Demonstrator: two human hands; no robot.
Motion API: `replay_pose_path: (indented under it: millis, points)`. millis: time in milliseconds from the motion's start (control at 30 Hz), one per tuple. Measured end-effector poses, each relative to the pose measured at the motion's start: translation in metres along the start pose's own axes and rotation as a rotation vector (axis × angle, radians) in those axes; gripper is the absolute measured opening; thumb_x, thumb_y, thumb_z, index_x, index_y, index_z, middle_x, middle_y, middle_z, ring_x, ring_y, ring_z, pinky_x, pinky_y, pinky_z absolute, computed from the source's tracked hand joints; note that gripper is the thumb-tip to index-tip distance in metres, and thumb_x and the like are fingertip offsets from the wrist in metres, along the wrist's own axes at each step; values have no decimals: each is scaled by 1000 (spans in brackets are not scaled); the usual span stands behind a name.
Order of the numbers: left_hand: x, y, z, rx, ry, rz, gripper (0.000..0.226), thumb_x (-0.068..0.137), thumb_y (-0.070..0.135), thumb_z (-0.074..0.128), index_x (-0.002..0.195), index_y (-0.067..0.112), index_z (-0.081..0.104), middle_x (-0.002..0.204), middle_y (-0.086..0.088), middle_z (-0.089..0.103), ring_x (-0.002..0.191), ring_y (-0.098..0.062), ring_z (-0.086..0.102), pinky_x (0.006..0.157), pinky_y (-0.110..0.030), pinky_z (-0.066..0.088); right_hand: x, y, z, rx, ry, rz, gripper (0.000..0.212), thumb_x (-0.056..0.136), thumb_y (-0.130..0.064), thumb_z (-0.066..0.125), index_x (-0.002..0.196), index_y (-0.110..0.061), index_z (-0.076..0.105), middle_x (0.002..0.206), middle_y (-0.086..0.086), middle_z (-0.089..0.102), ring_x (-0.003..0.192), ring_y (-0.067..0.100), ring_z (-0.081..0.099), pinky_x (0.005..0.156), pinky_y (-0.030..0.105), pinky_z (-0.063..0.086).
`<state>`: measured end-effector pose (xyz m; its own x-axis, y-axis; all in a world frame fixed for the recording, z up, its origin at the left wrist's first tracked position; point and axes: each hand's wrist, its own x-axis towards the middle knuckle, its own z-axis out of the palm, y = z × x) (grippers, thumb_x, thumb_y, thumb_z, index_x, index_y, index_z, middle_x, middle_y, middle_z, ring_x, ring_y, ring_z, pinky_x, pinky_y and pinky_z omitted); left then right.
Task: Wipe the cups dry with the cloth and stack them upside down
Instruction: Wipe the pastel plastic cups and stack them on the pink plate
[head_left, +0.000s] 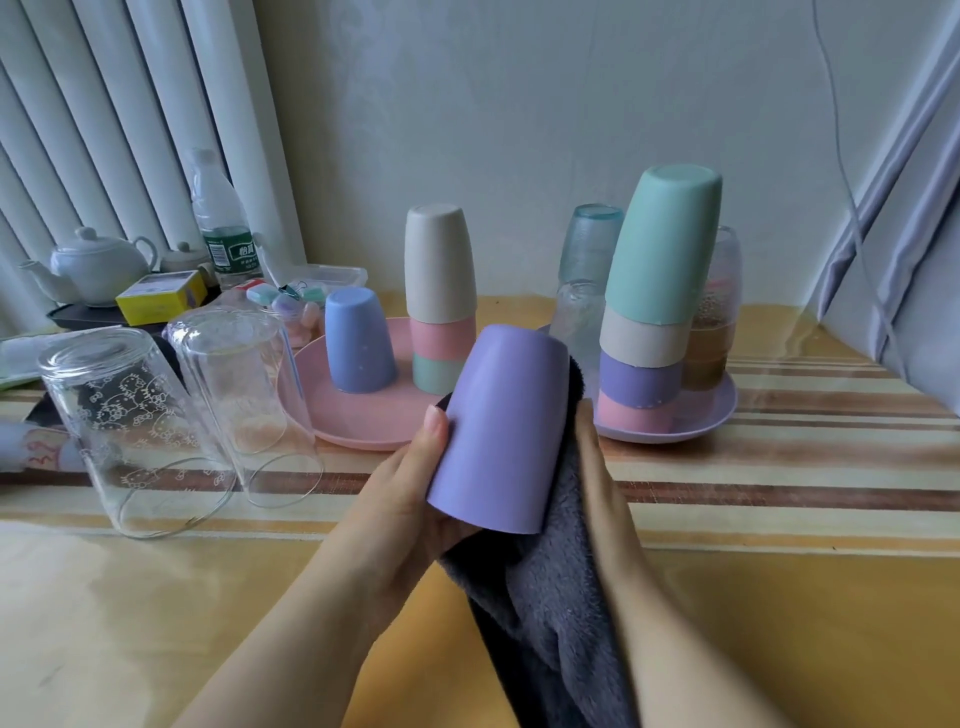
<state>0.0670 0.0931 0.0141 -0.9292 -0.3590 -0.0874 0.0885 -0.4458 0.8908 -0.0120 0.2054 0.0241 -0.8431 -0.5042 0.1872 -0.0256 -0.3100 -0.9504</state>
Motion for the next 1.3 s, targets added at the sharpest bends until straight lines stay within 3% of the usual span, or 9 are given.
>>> replay_pose_path:
  millis: [200, 367, 467, 600, 733, 867, 1033, 1133, 1300]
  points:
    - [-3, -10, 4, 597, 328, 539, 37, 88, 60, 55, 75, 26, 60, 58, 20, 57, 58, 4, 49, 55, -10, 35, -6, 6, 3, -202, 32, -71, 22, 99, -28, 26, 117, -42, 23, 115, -43, 20, 100, -41, 24, 82, -14, 17]
    - [-2, -17, 0, 658, 197, 376, 61, 59, 73, 55, 105, 33, 58, 91, 24, 69, 84, 9, 62, 65, -9, 43, -7, 19, 15, -312, -2, -175, 53, 91, -40, 29, 142, -22, 32, 143, -22, 34, 128, -20, 27, 98, -3, 21]
    - [-4, -13, -2, 653, 56, 290, 59, 63, 70, 56, 111, 36, 59, 104, 27, 69, 98, 9, 63, 75, -9, 46, -4, 14, 6, -270, 40, -123, 30, 100, -35, 33, 130, -34, 36, 127, -34, 35, 109, -34, 32, 90, -9, 21]
    - [-10, -6, 5, 512, -99, 172, 32, 82, 59, 62, 105, 36, 63, 97, 30, 71, 92, 12, 64, 73, -6, 48, 4, 0, -8, -103, 36, 24, 25, 97, -36, 40, 119, -28, 51, 135, -14, 45, 124, -5, 41, 110, 18, 26]
    - [-1, -5, 0, 249, -40, 143, 51, 47, 70, 81, 86, 37, 79, 100, 13, 75, 99, -6, 69, 95, -31, 47, 1, -1, -1, 9, -43, 62, 38, 98, -23, 33, 76, -24, 64, 82, -15, 69, 70, -8, 64, 68, 9, 49]
    - [2, -5, -1, 141, -12, 199, 48, 41, 70, 79, 81, 43, 78, 98, 12, 76, 95, -2, 70, 88, -28, 46, -7, -1, 5, -10, -105, 39, 32, 96, -27, 28, 86, -28, 58, 75, -27, 68, 65, -16, 61, 59, 1, 45]
    - [0, -4, -1, 268, 196, 326, 54, 72, 63, 68, 99, 17, 67, 86, 14, 74, 82, 0, 65, 71, -13, 47, -4, 13, 4, -103, -126, 0, 61, 87, -64, 39, 137, -30, 42, 143, -17, 41, 130, -8, 36, 113, 23, 25]
    - [-1, -4, 3, 403, 246, 448, 40, 87, 55, 56, 97, 17, 63, 77, 15, 71, 71, 4, 60, 62, -10, 44, -3, 11, 5, -191, -47, -76, 34, 94, -43, 29, 128, -41, 30, 132, -36, 29, 109, -38, 25, 92, -8, 19]
    - [-3, -14, 0, 629, 94, 380, 67, 65, 65, 59, 125, 35, 52, 113, 30, 63, 107, 12, 57, 83, -9, 45, -4, 19, 10, -285, -12, -165, 47, 93, -46, 28, 138, -31, 28, 141, -27, 29, 123, -28, 23, 95, -7, 19]
